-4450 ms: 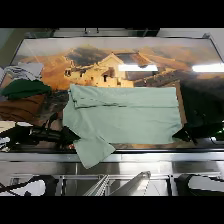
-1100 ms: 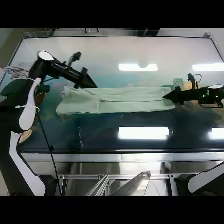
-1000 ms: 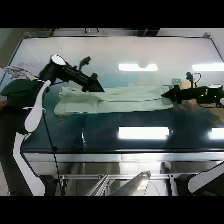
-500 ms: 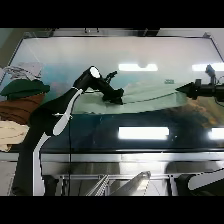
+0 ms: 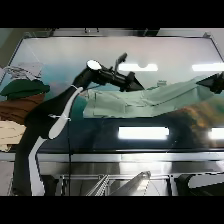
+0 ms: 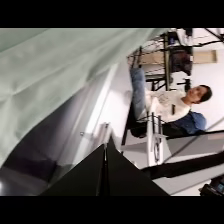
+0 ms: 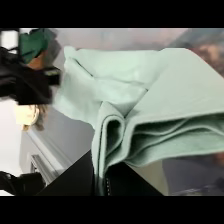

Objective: Fold the shirts.

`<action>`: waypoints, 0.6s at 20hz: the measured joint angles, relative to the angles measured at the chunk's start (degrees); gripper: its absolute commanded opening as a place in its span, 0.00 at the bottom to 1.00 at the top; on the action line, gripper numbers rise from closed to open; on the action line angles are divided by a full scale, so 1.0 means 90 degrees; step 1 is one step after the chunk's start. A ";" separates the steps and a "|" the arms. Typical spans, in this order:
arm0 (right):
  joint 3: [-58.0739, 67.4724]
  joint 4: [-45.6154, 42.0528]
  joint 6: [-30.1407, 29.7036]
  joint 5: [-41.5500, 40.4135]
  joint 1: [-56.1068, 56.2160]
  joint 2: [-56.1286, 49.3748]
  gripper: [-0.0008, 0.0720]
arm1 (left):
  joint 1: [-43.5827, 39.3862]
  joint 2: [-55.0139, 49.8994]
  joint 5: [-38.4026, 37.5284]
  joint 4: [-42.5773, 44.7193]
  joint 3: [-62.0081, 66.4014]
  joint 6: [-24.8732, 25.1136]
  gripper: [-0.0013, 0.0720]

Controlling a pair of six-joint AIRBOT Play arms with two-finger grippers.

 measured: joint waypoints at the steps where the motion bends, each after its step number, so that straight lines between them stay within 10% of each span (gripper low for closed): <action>1: 0.0044 -0.0044 0.0134 -0.0005 0.0151 0.0143 0.04 | 0.0165 0.0214 -0.0216 -0.0214 0.0000 0.0100 0.03; 9: 0.0138 -0.0301 0.1217 -0.1817 0.3818 0.0765 0.04 | 0.1780 0.2064 -0.1562 -0.0716 -0.0600 0.0573 0.04; 10: 0.0141 -0.0316 0.1338 -0.2142 0.4371 0.0685 0.11 | 0.1933 0.2295 -0.1681 -0.0746 -0.0840 0.0675 0.04; 12: 0.0146 -0.0333 0.1491 -0.2946 0.5413 0.0386 0.71 | 0.2205 0.2747 -0.1877 -0.0748 -0.1435 0.0884 0.04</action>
